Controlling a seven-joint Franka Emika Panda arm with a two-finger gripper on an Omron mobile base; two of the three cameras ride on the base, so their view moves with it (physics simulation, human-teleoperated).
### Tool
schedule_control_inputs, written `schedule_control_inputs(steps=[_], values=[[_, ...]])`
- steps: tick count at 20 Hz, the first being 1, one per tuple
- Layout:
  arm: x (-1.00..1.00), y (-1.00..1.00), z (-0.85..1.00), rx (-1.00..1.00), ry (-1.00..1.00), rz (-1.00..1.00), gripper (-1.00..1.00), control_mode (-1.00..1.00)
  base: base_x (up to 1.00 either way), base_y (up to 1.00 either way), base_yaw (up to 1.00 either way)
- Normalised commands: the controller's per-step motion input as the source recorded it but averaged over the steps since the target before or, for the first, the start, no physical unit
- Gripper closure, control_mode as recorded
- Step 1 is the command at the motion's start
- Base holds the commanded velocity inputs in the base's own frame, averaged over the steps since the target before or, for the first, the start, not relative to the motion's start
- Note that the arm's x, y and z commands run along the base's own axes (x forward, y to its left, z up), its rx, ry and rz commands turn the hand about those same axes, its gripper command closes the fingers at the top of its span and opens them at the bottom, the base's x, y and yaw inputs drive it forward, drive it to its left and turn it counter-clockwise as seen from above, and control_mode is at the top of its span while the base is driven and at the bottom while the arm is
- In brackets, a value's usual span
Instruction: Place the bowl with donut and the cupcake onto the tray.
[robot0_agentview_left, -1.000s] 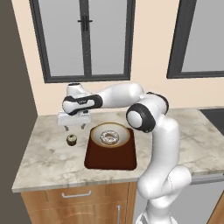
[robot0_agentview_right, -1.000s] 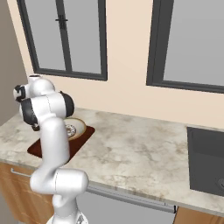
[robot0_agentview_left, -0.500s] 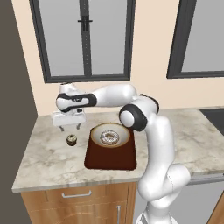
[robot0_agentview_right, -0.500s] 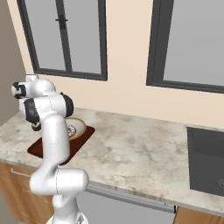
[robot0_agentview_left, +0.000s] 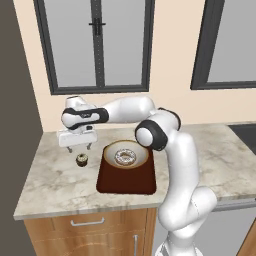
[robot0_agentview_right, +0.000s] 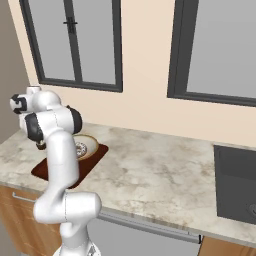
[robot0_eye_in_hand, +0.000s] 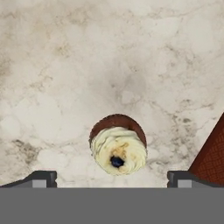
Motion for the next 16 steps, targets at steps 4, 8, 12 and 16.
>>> schedule_control_inputs(steps=[4,8,12,16], values=[[-0.16,-0.14,0.00,0.00,-0.01,0.00,-1.00,-1.00,0.00,0.00,0.00],[-0.10,-0.14,-0.03,0.00,0.00,0.00,-1.00,-1.00,0.00,0.00,0.00],[0.02,0.00,-0.17,0.00,-0.05,0.00,-1.00,-1.00,0.00,0.00,0.00],[0.12,0.00,-0.05,0.00,-0.05,0.00,-1.00,-1.00,0.00,0.00,0.00]])
